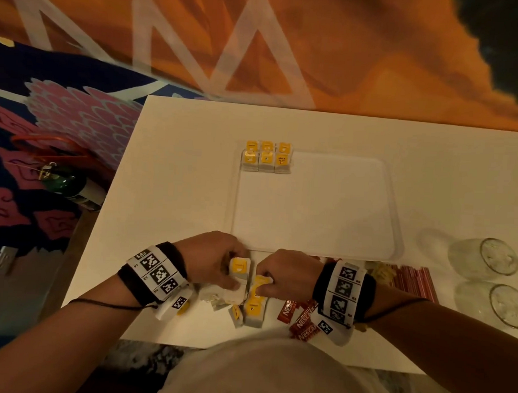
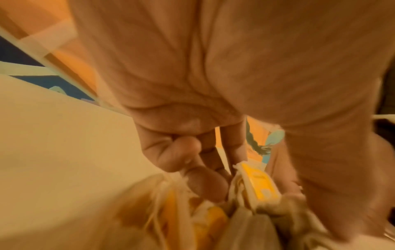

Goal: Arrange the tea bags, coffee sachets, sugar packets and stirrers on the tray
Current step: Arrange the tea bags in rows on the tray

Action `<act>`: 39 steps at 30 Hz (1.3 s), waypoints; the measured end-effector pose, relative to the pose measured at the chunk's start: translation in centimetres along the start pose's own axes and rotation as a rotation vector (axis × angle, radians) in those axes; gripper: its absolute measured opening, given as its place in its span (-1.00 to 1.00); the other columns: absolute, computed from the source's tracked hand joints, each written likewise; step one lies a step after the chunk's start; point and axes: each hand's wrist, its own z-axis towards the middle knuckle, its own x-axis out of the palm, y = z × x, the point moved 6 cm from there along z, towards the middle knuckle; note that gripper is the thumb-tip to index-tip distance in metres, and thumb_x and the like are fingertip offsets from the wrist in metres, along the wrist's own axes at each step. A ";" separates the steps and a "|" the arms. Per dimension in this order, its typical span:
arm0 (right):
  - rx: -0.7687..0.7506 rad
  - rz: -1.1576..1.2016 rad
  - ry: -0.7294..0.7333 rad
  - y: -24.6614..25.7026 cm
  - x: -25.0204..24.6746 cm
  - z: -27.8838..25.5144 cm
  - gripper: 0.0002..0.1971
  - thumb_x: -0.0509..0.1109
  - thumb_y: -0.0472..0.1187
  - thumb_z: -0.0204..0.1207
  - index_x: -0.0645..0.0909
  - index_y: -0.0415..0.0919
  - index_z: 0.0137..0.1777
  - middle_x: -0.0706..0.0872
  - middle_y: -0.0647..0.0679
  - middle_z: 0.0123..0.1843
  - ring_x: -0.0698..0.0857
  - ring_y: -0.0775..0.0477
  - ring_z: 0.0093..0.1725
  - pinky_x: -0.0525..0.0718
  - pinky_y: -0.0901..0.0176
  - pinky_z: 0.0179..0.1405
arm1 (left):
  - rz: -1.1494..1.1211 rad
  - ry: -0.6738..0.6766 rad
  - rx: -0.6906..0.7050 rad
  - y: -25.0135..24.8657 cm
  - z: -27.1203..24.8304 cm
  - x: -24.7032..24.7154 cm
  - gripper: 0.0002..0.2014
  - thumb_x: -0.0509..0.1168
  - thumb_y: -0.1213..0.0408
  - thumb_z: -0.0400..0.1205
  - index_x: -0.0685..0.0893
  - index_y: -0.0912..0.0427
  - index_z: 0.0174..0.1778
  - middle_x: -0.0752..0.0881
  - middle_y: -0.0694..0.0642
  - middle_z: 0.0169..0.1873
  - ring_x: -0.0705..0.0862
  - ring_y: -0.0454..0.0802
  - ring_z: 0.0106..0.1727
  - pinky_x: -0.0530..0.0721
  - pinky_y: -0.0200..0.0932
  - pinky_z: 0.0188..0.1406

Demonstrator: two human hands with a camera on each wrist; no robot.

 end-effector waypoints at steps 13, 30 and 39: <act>-0.078 0.076 -0.115 -0.3 -3.6 -1.9 -0.74 0.34 0.14 0.60 0.70 -0.01 -0.03 0.76 0.06 -0.15 0.67 0.04 -0.21 0.67 -0.06 -0.15 | -0.100 -0.086 0.025 0.7 0.3 -0.3 -0.88 0.49 0.05 0.50 0.77 -0.04 -0.13 0.74 -0.12 -0.23 0.65 -0.26 -0.27 0.59 -0.35 -0.28; -0.168 0.386 -0.221 0.9 -10.6 -2.7 -0.86 0.47 -0.01 0.64 0.77 -0.02 0.07 0.80 0.15 -0.13 0.71 0.13 -0.18 0.66 0.16 -0.13 | -1.150 -0.163 -0.008 0.3 1.7 -3.9 -0.71 0.35 0.30 0.37 0.61 0.47 -0.11 0.83 0.18 -0.06 0.72 0.01 -0.19 0.64 -0.19 -0.24; -0.048 0.428 -0.299 -2.0 -11.2 -0.4 -0.85 0.43 -0.07 0.68 0.76 -0.11 0.08 0.66 0.32 -0.44 0.54 0.18 -0.47 0.45 0.32 -0.39 | -1.509 -0.087 -0.088 -0.6 3.5 -2.9 -0.81 0.29 0.30 0.44 0.57 0.26 -0.06 0.64 0.45 -0.03 0.70 0.46 0.03 0.78 0.06 -0.26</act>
